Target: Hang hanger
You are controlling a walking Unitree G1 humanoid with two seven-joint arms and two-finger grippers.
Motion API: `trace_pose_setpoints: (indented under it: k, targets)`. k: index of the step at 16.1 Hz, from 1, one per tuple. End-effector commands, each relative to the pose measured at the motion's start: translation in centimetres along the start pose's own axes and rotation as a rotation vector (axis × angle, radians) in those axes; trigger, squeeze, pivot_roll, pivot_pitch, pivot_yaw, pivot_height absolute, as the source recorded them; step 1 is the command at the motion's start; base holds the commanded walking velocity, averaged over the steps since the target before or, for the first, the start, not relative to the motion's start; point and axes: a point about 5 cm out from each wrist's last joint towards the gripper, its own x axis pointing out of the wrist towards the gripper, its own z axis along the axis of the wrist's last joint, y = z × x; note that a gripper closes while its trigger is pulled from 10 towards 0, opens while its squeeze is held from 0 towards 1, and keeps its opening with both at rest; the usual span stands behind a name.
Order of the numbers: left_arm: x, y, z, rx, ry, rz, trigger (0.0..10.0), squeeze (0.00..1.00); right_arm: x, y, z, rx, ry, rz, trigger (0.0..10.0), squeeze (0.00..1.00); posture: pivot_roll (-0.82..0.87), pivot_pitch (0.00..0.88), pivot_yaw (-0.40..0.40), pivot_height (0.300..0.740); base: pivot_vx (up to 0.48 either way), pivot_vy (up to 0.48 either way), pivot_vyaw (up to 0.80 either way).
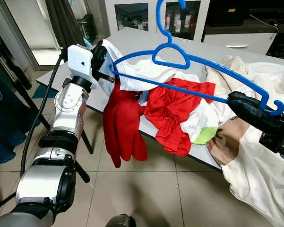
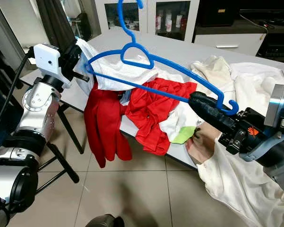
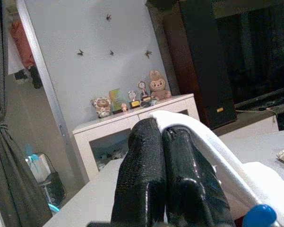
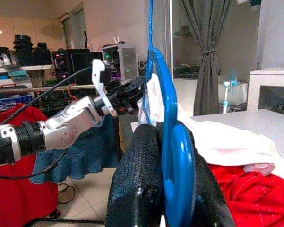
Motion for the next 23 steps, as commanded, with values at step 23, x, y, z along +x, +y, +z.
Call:
trace_pose_setpoints:
  k: [23]
  targets:
    - [-0.8,-1.4,-1.6,-0.036,0.041,0.015,10.0,0.00,2.7,-6.4,-6.3,-0.110,0.040,-0.502,10.0,0.00,0.03,0.000,0.092,0.740,0.000,0.000,0.00]
